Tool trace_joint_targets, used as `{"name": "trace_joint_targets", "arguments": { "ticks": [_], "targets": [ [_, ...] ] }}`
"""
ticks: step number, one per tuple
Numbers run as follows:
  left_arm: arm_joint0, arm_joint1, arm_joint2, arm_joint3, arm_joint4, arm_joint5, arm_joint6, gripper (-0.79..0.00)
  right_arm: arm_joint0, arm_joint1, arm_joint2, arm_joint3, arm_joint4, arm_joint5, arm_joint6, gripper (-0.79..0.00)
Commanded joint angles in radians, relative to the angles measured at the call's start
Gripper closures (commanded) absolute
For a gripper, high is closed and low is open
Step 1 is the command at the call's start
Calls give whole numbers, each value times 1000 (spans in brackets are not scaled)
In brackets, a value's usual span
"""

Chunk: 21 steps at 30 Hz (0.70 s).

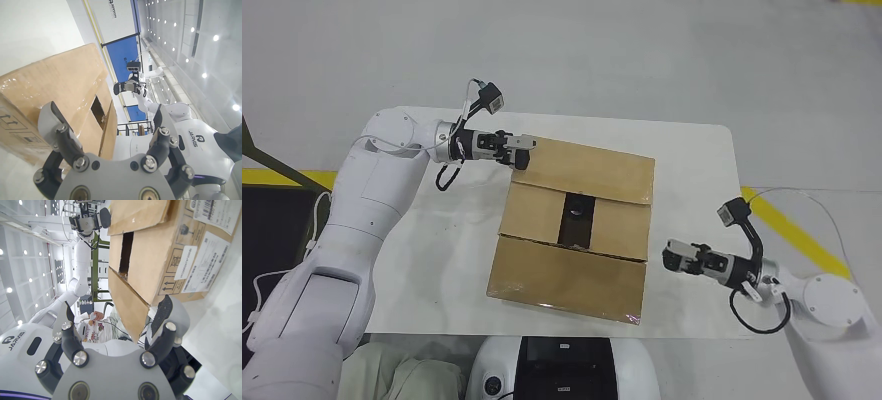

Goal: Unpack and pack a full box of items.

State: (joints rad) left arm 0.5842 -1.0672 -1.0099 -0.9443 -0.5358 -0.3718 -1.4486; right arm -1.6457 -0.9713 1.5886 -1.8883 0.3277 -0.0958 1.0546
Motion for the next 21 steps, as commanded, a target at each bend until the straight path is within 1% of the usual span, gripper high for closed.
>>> {"name": "trace_joint_targets", "arguments": {
  "ticks": [1,6,9,13,16,21],
  "targets": [
    [0,0,0,0,0,0,0,-785,-24,1,8,-1,8,17,-2,-785],
    [0,0,0,0,0,0,0,-785,-82,2,1,-7,24,32,8,-785],
    [0,0,0,0,0,0,0,-785,-90,1,-37,3,22,45,27,-785],
    [0,0,0,0,0,0,0,-785,-53,-3,-110,39,30,70,49,-785],
    [0,0,0,0,0,0,0,-785,-12,-8,-161,62,26,81,40,-785],
    [0,0,0,0,0,0,0,-785,36,-17,-216,99,60,48,18,-785]
  ]
}}
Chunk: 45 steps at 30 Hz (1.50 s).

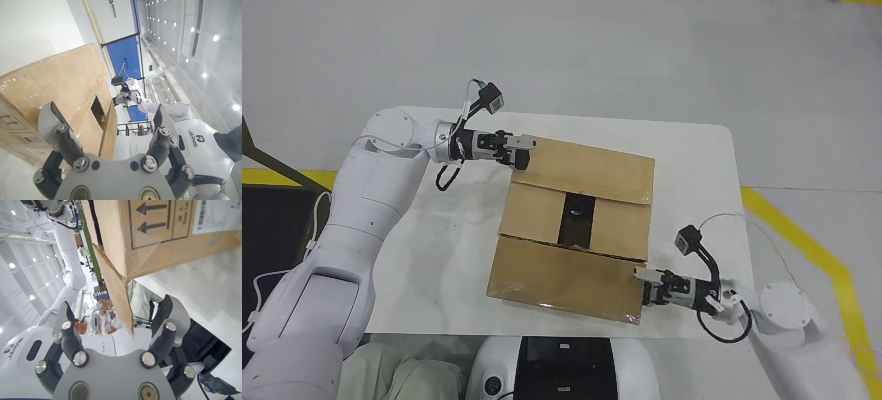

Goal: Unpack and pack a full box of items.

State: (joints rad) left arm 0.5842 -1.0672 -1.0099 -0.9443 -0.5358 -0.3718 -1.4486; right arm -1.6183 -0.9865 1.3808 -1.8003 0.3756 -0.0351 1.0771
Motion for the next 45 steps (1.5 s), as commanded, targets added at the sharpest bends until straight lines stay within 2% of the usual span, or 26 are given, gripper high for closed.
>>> {"name": "trace_joint_targets", "arguments": {
  "ticks": [1,15,25,38,45],
  "targets": [
    [0,0,0,0,0,0,0,-785,16,-4,-15,21,28,-24,-9,-785],
    [0,0,0,0,0,0,0,-785,26,-8,4,67,88,-167,-60,-785],
    [0,0,0,0,0,0,0,-785,16,-2,-5,43,63,-110,-19,-785],
    [0,0,0,0,0,0,0,-785,-73,7,91,-75,161,-216,0,-785],
    [0,0,0,0,0,0,0,-785,-40,5,82,-110,140,-235,-39,-785]
  ]
}}
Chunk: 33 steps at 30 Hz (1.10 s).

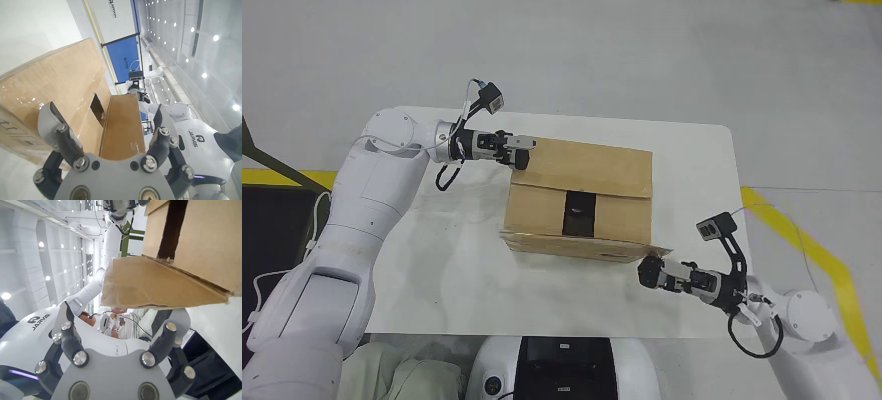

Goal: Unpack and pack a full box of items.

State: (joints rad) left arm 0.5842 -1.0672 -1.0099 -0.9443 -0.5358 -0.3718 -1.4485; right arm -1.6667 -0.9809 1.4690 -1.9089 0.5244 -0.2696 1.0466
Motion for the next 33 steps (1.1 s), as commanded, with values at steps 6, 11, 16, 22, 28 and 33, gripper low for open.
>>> {"name": "trace_joint_targets", "arguments": {
  "ticks": [6,11,16,22,28,33],
  "targets": [
    [0,0,0,0,0,0,0,-785,67,-6,-43,-1,-67,19,-67,-785],
    [0,0,0,0,0,0,0,-785,102,-11,-71,-8,-121,19,-127,-785],
    [0,0,0,0,0,0,0,-785,139,-15,-87,-1,-168,27,-179,-785],
    [0,0,0,0,0,0,0,-785,187,-19,-105,21,-198,44,-204,-785],
    [0,0,0,0,0,0,0,-785,245,-22,-123,35,-251,82,-225,-785],
    [0,0,0,0,0,0,0,-785,301,-27,-147,76,-266,127,-238,-785]
  ]
}}
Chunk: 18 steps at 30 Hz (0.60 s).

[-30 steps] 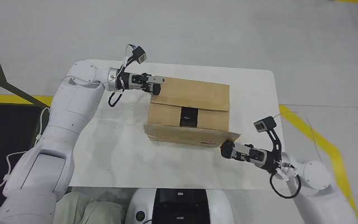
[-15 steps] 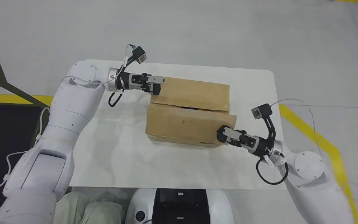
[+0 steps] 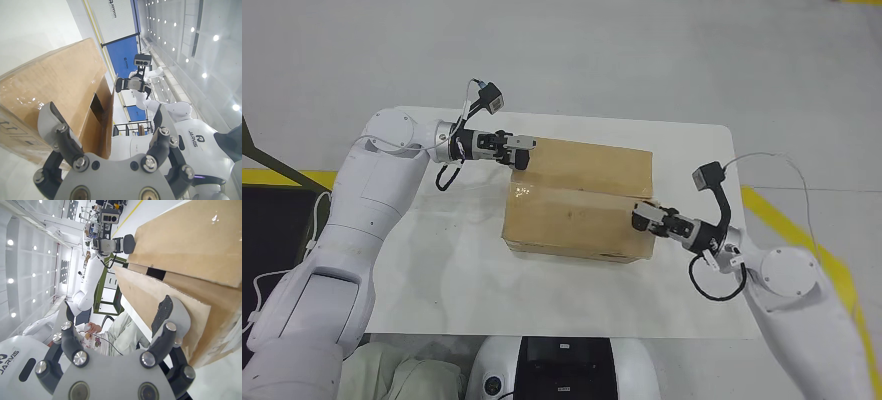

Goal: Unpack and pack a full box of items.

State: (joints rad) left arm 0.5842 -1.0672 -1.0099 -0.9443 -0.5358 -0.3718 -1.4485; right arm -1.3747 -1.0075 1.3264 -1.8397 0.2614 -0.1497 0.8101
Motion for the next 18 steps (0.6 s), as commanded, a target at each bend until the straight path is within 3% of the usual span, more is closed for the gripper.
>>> {"name": "trace_joint_targets", "arguments": {
  "ticks": [1,7,18],
  "targets": [
    [0,0,0,0,0,0,0,-785,20,-2,-11,16,-4,14,-4,-785],
    [0,0,0,0,0,0,0,-785,67,-10,-47,56,-61,46,-53,-785],
    [0,0,0,0,0,0,0,-785,139,-20,-63,168,47,115,-7,-785]
  ]
}}
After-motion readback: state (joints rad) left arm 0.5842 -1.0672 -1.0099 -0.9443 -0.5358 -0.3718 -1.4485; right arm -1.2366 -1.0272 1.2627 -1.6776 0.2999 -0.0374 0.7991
